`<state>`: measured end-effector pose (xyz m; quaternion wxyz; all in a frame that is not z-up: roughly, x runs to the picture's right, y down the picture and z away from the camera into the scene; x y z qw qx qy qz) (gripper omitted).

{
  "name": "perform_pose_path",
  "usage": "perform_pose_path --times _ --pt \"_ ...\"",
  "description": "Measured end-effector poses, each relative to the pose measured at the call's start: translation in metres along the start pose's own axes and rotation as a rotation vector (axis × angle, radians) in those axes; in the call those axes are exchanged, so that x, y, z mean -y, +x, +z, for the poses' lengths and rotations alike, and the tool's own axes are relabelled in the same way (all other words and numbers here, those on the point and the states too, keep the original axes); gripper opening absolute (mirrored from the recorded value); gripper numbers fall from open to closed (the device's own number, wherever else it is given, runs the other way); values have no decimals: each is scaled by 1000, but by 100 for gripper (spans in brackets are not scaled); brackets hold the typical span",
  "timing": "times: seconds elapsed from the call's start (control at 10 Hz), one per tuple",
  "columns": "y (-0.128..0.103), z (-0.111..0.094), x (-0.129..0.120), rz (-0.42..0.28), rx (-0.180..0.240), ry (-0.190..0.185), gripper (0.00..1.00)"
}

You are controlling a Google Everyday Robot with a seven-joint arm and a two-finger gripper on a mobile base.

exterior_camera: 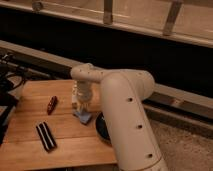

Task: Wipe the white sponge on the table

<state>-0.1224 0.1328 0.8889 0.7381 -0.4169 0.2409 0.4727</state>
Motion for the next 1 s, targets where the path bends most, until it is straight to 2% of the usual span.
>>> perform_pose_path --times 0.1,0.3,0.4,0.6,0.8,1.0 --pt "-1 -3 0 10 6 17 4" --pt "-8 -23 13 36 26 42 4" --pt "-12 -37 28 56 31 60 4" --pt "-12 -49 46 84 33 77 4" --pt "-8 -44 62 112 16 66 4" --pt "-9 -31 71 129 -9 46 4"
